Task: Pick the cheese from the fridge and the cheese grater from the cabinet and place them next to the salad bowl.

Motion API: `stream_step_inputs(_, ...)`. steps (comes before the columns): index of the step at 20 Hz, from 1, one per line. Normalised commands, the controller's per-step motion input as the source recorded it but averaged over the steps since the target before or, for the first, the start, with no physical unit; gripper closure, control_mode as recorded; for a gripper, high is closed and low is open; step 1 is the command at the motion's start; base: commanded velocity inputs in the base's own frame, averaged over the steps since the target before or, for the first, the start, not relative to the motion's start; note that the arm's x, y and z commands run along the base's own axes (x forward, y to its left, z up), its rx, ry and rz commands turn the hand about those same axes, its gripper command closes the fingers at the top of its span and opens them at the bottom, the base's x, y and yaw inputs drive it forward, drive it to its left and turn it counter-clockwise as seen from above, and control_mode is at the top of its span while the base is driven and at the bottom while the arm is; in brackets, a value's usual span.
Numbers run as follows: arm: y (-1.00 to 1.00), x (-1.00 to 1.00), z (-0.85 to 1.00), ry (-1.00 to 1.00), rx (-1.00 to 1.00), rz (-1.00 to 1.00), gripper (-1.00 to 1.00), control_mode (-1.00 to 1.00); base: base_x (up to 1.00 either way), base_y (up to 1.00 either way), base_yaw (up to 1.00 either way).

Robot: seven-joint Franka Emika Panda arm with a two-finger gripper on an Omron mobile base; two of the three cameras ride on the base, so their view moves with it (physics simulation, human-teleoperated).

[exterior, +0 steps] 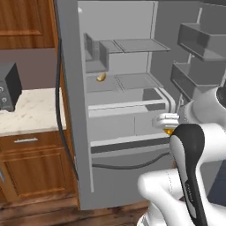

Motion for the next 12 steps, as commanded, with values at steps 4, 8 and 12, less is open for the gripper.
stream_step_inputs(4,0.0,0.0,0.0,0.0,0.0,0.0,1.0,1.0,-0.6,0.0,0.0)
stream_step_inputs(8,0.0,0.0,0.0,0.0,0.0,0.0,1.0,1.0,-0.59,0.0,0.0)
stream_step_inputs(12,0.0,0.0,0.0,0.0,0.0,0.0,1.0,1.0,-0.55,0.0,0.0)
